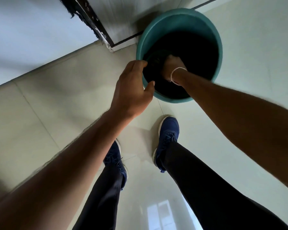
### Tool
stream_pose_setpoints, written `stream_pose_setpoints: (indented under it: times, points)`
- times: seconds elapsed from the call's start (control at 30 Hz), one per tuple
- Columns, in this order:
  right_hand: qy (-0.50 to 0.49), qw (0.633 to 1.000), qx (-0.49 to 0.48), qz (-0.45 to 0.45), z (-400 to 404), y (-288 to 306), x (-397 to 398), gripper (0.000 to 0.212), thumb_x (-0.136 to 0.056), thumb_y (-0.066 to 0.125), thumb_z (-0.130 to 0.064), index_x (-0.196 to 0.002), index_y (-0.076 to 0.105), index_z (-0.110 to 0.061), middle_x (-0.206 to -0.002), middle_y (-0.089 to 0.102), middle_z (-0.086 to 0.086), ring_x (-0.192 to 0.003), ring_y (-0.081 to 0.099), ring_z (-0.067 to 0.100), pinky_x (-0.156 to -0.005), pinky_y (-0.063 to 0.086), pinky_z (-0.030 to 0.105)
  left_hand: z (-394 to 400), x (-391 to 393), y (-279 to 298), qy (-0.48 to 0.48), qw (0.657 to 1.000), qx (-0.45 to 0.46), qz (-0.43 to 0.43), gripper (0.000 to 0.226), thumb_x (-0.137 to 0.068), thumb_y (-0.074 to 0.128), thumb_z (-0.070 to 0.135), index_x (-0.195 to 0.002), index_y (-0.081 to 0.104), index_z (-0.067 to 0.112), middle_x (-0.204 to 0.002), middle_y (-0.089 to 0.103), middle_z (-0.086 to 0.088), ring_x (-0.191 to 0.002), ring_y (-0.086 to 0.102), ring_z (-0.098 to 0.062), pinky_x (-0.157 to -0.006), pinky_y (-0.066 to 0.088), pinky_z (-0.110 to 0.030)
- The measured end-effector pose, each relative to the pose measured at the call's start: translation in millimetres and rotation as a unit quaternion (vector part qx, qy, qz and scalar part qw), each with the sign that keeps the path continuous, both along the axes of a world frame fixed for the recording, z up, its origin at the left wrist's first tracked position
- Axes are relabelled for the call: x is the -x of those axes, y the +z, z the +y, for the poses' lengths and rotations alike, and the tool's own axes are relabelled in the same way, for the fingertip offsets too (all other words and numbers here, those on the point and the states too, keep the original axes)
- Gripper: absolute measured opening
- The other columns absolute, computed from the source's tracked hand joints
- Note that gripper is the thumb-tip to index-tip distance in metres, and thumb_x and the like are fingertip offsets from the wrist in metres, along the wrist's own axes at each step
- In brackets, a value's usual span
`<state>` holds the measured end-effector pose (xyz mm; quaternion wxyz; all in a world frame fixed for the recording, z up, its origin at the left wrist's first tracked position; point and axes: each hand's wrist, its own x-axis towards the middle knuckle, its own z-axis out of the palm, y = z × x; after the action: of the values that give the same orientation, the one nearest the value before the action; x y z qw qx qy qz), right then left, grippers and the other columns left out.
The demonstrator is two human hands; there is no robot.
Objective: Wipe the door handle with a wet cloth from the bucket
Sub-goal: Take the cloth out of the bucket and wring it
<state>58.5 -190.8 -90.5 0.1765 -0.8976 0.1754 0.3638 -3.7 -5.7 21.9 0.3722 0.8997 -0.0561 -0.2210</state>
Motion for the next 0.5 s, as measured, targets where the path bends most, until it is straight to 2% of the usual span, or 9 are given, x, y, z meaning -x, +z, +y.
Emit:
stream_pose_setpoints:
  times: [0.03,0.07,0.1,0.17,0.27,0.33,0.4,0.43,0.5]
  points:
    - [-0.009,1.000,-0.009,-0.019,-0.4,24.6,3.2,0.035,-0.101,0.062,-0.020,-0.132,0.070,-0.007,-0.126,0.075,0.019,-0.116,0.072,0.037,-0.087,0.057,0.037,-1.5,-2.7,8.9,0.009,1.000,-0.001,0.015,0.055,-0.097,0.076,0.025,-0.145,0.057,0.006,-0.143,0.064,-0.012,-0.132,0.061,-0.026,-0.110,0.046,-0.029]
    - [-0.030,0.999,-0.025,-0.036,-1.5,50.0,7.1,0.034,-0.096,0.069,-0.026,-0.126,0.073,-0.010,-0.116,0.077,0.016,-0.106,0.073,0.035,-0.078,0.052,0.033,-3.7,-6.8,22.2,0.021,0.999,-0.002,0.034,0.055,-0.098,0.076,0.027,-0.145,0.057,0.008,-0.143,0.064,-0.010,-0.131,0.061,-0.024,-0.109,0.046,-0.027]
    - [-0.057,0.996,-0.049,-0.054,-2.5,72.9,12.5,0.033,-0.093,0.075,-0.031,-0.121,0.073,-0.012,-0.107,0.075,0.012,-0.098,0.071,0.032,-0.075,0.046,0.029,-5.8,-10.9,34.2,0.041,0.997,-0.003,0.060,0.053,-0.098,0.075,0.030,-0.144,0.058,0.010,-0.141,0.066,-0.007,-0.129,0.061,-0.022,-0.109,0.047,-0.028]
    - [-0.113,0.985,-0.100,-0.081,-4.9,129.4,25.1,0.032,-0.092,0.081,-0.034,-0.115,0.071,-0.014,-0.097,0.070,0.005,-0.091,0.066,0.025,-0.075,0.045,0.031,-7.7,-19.8,64.9,0.093,0.988,0.012,0.122,0.046,-0.098,0.075,0.037,-0.136,0.063,0.014,-0.129,0.070,0.000,-0.121,0.063,-0.019,-0.101,0.052,-0.031]
    - [-0.223,0.954,-0.176,-0.093,-7.4,214.8,43.2,0.033,-0.089,0.083,-0.021,-0.117,0.069,-0.015,-0.104,0.074,0.004,-0.098,0.073,0.028,-0.084,0.061,0.040,-7.7,-31.7,120.1,0.174,0.962,0.072,0.200,0.052,-0.089,0.075,0.057,-0.119,0.066,0.016,-0.112,0.073,0.005,-0.108,0.069,-0.019,-0.093,0.058,-0.038]
    - [-0.300,0.917,-0.246,-0.089,-4.5,279.3,56.4,0.038,-0.088,0.084,-0.016,-0.122,0.068,-0.010,-0.112,0.075,0.009,-0.106,0.074,0.029,-0.088,0.064,0.040,-2.8,-34.1,165.4,0.180,0.951,0.107,0.226,0.051,-0.084,0.075,0.062,-0.105,0.064,0.016,-0.099,0.072,0.008,-0.095,0.068,-0.012,-0.082,0.057,-0.034]
    - [-0.365,0.869,-0.321,-0.089,3.3,333.0,68.7,0.046,-0.083,0.082,-0.017,-0.125,0.066,-0.005,-0.116,0.075,0.014,-0.109,0.075,0.033,-0.089,0.066,0.045,3.5,-31.4,207.6,0.173,0.937,0.161,0.258,0.049,-0.084,0.075,0.059,-0.090,0.064,0.012,-0.080,0.067,0.009,-0.075,0.062,-0.009,-0.071,0.049,-0.027]
    - [-0.393,0.842,-0.358,-0.091,7.2,358.8,74.2,0.047,-0.083,0.078,-0.015,-0.126,0.065,-0.002,-0.114,0.075,0.015,-0.105,0.076,0.031,-0.088,0.067,0.047,7.3,-29.3,228.5,0.174,0.921,0.200,0.285,0.053,-0.084,0.075,0.059,-0.093,0.070,0.007,-0.081,0.071,0.005,-0.077,0.065,-0.013,-0.073,0.051,-0.029]
    - [-0.432,0.793,-0.421,-0.083,19.6,416.7,86.2,0.043,-0.090,0.070,-0.003,-0.131,0.061,0.005,-0.109,0.073,0.015,-0.091,0.079,0.024,-0.081,0.068,0.043,18.8,-19.8,282.4,0.181,0.873,0.287,0.349,0.051,-0.092,0.073,0.052,-0.116,0.076,0.008,-0.105,0.080,-0.006,-0.096,0.074,-0.019,-0.079,0.056,-0.034]
